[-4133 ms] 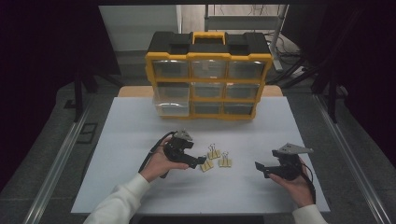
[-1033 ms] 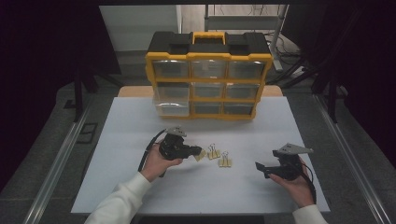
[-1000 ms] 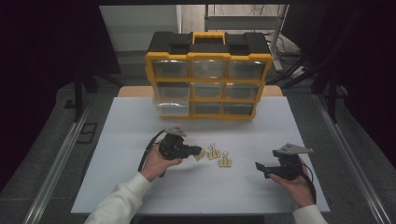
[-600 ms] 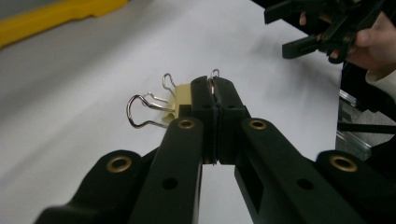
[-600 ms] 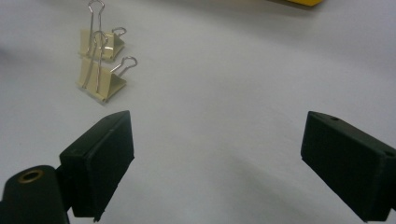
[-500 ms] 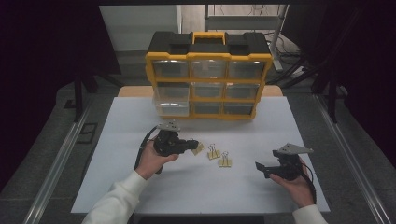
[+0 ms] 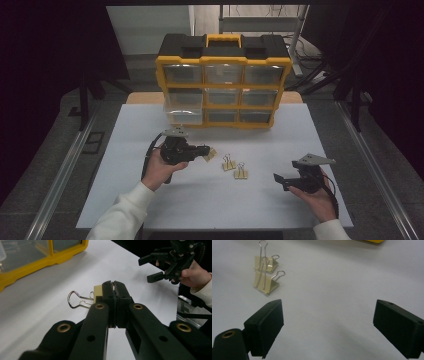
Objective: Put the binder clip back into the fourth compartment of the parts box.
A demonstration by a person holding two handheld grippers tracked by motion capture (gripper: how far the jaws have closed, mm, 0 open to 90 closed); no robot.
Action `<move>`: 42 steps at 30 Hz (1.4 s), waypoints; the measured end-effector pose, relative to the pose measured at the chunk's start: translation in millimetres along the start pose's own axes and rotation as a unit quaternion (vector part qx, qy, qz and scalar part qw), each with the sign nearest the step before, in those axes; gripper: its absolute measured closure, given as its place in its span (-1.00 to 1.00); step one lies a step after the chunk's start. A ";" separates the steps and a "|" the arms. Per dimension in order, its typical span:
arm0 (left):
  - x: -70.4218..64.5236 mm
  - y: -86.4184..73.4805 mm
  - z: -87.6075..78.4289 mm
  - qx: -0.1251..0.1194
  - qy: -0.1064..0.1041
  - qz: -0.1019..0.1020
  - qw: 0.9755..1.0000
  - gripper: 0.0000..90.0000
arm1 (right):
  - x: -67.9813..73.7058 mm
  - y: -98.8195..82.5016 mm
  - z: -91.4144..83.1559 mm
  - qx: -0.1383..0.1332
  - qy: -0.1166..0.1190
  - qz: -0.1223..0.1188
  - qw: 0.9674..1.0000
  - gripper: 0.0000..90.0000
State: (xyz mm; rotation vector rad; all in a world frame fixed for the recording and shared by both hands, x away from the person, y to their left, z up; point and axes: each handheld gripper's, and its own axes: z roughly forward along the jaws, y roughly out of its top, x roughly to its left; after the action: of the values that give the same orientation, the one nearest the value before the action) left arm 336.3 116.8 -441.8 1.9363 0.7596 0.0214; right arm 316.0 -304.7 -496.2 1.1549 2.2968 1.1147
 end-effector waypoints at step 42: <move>-3.8 16.2 -39.4 -0.089 0.022 0.016 0.996 0.97 | 0.4 -0.2 -0.4 0.000 -0.002 0.002 1.000 -0.78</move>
State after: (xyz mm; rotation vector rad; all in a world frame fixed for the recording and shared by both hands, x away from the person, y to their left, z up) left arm 328.3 141.9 -408.2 1.7834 0.7308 0.1459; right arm 315.3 -304.7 -496.1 1.1614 2.2915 1.1126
